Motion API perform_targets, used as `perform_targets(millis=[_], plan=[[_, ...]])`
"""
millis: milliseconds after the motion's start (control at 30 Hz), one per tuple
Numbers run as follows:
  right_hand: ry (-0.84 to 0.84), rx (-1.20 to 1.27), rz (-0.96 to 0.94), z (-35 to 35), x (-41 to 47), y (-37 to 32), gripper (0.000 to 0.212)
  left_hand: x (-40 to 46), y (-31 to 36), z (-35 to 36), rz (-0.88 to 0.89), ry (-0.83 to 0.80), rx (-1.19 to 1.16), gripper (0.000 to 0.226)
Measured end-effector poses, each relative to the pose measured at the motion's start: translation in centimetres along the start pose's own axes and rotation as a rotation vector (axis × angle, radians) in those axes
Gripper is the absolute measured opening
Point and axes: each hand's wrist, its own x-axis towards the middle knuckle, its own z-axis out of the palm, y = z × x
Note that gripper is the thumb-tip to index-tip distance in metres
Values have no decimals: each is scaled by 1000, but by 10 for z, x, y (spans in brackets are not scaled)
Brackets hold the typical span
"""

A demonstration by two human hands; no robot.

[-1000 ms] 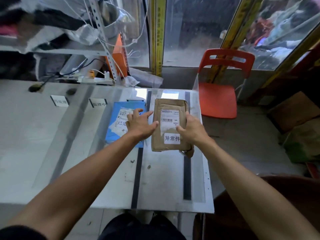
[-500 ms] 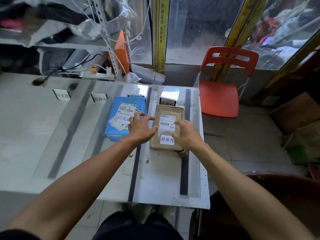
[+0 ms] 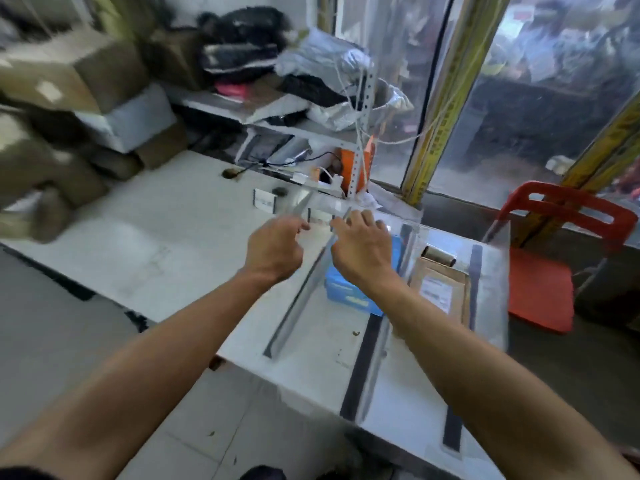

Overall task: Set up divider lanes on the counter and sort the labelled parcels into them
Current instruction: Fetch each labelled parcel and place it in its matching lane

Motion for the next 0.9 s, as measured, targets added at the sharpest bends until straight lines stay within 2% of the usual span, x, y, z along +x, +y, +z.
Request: perform_targets(millis=[67,133,233,333,467,600,733,900], plan=[[-27,-167,-127,-1,18,-60,30,-17,-57,-46,26,54,270,46],[-40,-210,-209,-2,32,-120,29,-40,-118,-91,-10,81,437,47],[-65,-242,-307,4,47,-208,36,-85,-206,-147,-96,124,597,45],[-101,-258,-392,14,50,-294,37,-136,-275,-194,-210,93,694,41],[-151,-278,-532,29,49,-395,31,-191,-337,-240,-353,85,769,34],[-160,-300,-624,39,57,-466,29,-216,-385,-273,-463,135,764,34],[-147,-322,-662,51,86,-516,30,-216,-434,-287,-535,155,751,33],[-154,-290,-663,82,140,-574,32,-181,-501,-292,-539,156,739,32]])
